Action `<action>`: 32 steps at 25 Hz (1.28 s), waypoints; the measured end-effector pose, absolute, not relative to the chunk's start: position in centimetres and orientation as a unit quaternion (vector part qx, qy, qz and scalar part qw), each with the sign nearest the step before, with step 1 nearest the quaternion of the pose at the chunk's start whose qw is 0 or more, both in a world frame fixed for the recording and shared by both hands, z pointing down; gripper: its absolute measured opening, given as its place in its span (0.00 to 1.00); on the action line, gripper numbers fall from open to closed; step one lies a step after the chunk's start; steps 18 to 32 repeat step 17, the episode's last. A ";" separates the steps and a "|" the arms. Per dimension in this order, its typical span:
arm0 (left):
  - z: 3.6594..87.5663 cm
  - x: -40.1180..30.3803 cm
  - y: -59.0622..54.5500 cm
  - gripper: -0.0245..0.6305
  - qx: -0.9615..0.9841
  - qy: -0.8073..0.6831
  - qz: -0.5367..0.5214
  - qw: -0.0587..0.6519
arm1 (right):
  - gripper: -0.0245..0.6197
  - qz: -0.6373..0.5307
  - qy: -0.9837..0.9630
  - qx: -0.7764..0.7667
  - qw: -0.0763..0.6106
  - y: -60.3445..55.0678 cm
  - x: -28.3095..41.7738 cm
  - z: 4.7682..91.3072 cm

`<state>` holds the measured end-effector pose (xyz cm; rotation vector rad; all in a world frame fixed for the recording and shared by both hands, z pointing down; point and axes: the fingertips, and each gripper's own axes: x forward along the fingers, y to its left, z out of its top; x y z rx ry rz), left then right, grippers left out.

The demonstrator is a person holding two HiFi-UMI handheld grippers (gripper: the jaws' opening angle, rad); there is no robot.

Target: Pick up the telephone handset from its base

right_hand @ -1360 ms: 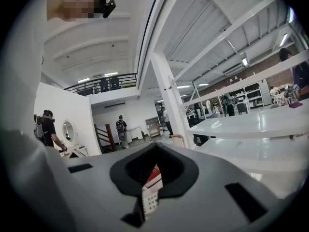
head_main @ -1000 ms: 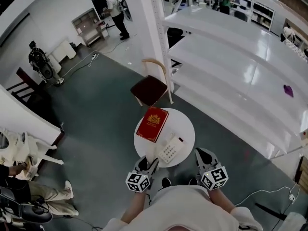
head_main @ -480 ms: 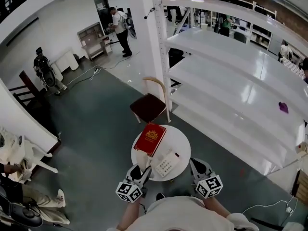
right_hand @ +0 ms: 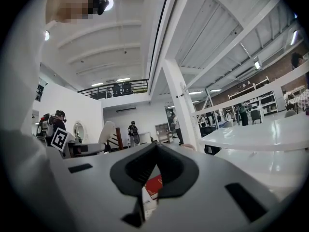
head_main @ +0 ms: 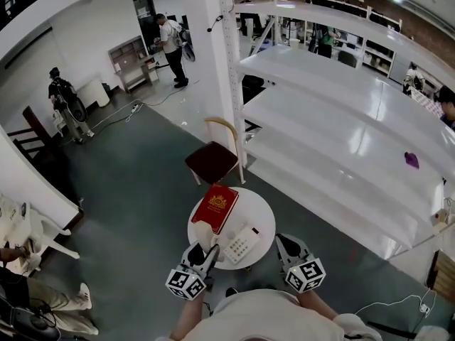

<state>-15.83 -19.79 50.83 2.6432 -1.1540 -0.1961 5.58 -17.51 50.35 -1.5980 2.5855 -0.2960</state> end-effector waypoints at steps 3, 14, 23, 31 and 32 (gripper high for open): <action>50.6 -15.9 -19.9 0.38 0.907 -0.396 -0.071 0.127 | 0.05 -0.097 0.846 -0.523 0.043 -17.5 5.6 50.3; 50.4 -15.5 -19.9 0.38 0.908 -0.392 -0.071 0.128 | 0.05 -0.099 0.845 -0.524 0.043 -17.5 5.6 50.5; 50.2 -15.2 -20.0 0.38 0.909 -0.390 -0.072 0.129 | 0.05 -0.100 0.845 -0.524 0.043 -17.7 5.6 50.4; 50.2 -15.2 -20.0 0.38 0.909 -0.390 -0.072 0.129 | 0.05 -0.100 0.845 -0.524 0.043 -17.7 5.6 50.4; 50.2 -15.2 -20.0 0.38 0.909 -0.390 -0.072 0.129 | 0.05 -0.100 0.845 -0.524 0.043 -17.7 5.6 50.4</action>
